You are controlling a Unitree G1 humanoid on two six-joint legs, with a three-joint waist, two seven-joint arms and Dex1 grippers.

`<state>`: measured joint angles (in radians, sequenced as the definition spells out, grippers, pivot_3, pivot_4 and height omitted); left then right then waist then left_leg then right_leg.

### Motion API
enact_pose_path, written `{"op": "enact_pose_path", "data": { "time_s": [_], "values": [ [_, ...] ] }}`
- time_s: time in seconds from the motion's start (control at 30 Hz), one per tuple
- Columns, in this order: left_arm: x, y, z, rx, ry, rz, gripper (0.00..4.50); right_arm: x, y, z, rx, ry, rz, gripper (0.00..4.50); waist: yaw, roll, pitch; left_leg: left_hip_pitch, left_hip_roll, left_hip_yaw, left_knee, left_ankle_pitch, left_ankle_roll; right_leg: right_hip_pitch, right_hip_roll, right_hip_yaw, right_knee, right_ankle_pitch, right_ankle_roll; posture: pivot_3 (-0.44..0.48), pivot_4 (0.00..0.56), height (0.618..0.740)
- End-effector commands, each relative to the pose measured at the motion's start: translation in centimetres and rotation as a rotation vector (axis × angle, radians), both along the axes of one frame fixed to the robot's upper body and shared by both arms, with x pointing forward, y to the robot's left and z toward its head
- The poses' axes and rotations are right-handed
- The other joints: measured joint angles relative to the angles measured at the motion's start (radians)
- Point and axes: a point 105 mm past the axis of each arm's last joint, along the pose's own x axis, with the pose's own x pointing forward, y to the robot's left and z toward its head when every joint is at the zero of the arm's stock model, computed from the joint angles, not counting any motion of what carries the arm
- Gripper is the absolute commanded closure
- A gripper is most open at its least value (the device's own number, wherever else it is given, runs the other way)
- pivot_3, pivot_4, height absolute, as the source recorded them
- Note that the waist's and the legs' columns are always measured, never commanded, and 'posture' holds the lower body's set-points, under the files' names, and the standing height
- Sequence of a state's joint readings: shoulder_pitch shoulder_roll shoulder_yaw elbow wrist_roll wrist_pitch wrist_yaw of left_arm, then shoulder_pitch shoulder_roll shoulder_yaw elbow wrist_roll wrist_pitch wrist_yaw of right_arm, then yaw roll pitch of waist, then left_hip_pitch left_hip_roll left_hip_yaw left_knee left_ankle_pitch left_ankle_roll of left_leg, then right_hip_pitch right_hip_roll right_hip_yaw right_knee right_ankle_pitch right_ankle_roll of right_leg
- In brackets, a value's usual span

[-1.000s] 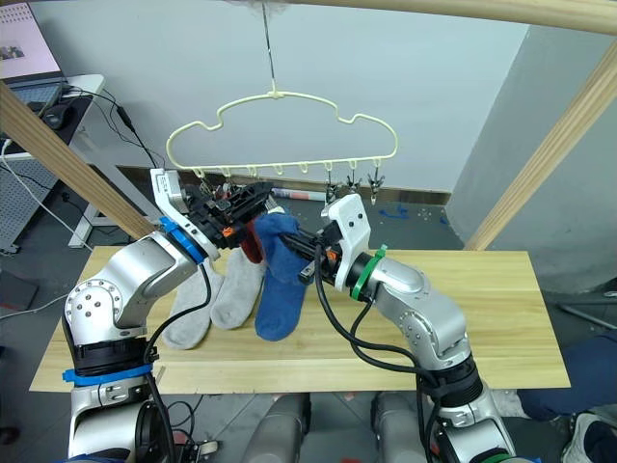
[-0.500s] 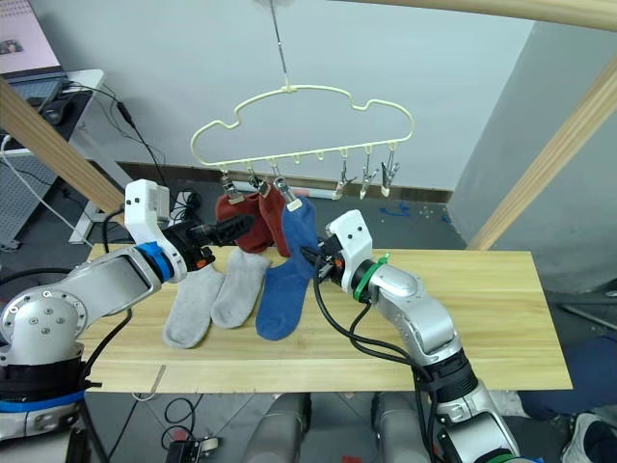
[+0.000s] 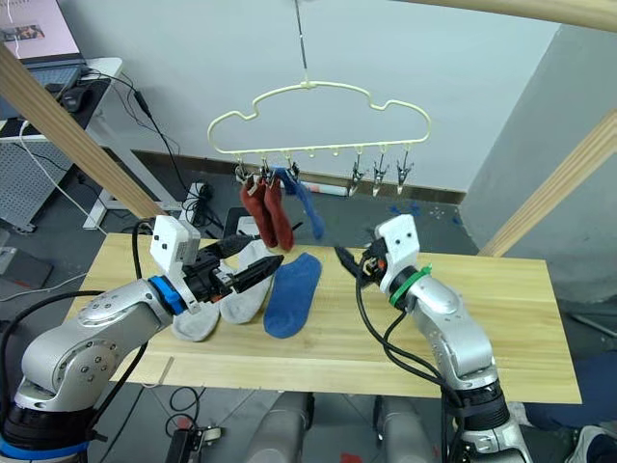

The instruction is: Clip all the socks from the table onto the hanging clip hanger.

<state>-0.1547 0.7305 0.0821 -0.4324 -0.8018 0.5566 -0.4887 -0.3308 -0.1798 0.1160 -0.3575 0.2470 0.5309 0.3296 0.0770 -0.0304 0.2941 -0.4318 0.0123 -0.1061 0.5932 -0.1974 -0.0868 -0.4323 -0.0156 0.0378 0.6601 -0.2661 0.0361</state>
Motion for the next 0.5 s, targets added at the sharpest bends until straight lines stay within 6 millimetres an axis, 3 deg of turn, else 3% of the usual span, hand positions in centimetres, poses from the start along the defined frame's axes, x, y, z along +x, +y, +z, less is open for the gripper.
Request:
{"op": "enact_pose_path", "data": {
  "time_s": [0.03, 0.13, 0.3, 0.5],
  "values": [
    [-1.0, -0.7, 1.5, 0.033, -0.124, -0.082, 0.00, -0.6, 0.6, 3.6, 0.023, -0.143, -0.021, 1.45, 0.001, 0.000, 0.000, 0.000, 0.000, 0.000, 0.000, 0.000, 0.000, 0.000, 0.000, 0.000, 0.000, 0.000, 0.000, 0.240, 0.274, 0.740],
    [-0.4, -0.9, 2.2, 0.008, -0.158, -0.076, 0.00, -0.3, 1.3, 4.5, 0.044, -0.174, -0.038, 2.07, 0.001, 0.000, 0.000, 0.000, 0.000, 0.000, 0.000, 0.000, 0.000, -0.001, 0.000, -0.001, 0.001, 0.000, 0.000, 0.240, 0.274, 0.740],
    [-0.1, -1.8, 3.4, -0.008, -0.212, -0.087, 0.00, 1.1, 2.1, 5.8, 0.090, -0.197, -0.096, 2.07, -0.001, 0.000, 0.000, 0.000, 0.000, 0.000, 0.002, 0.000, 0.000, -0.001, 0.001, -0.002, 0.003, 0.001, -0.001, 0.228, 0.276, 0.740],
    [-0.9, -2.5, 3.8, -0.038, -0.222, -0.126, 0.00, 2.7, 1.4, 5.6, 0.120, -0.157, -0.197, 2.07, -0.002, 0.000, 0.000, 0.000, 0.000, 0.000, 0.002, 0.001, -0.001, -0.001, 0.003, -0.002, 0.004, 0.003, -0.005, 0.244, 0.281, 0.740]
  ]
}}
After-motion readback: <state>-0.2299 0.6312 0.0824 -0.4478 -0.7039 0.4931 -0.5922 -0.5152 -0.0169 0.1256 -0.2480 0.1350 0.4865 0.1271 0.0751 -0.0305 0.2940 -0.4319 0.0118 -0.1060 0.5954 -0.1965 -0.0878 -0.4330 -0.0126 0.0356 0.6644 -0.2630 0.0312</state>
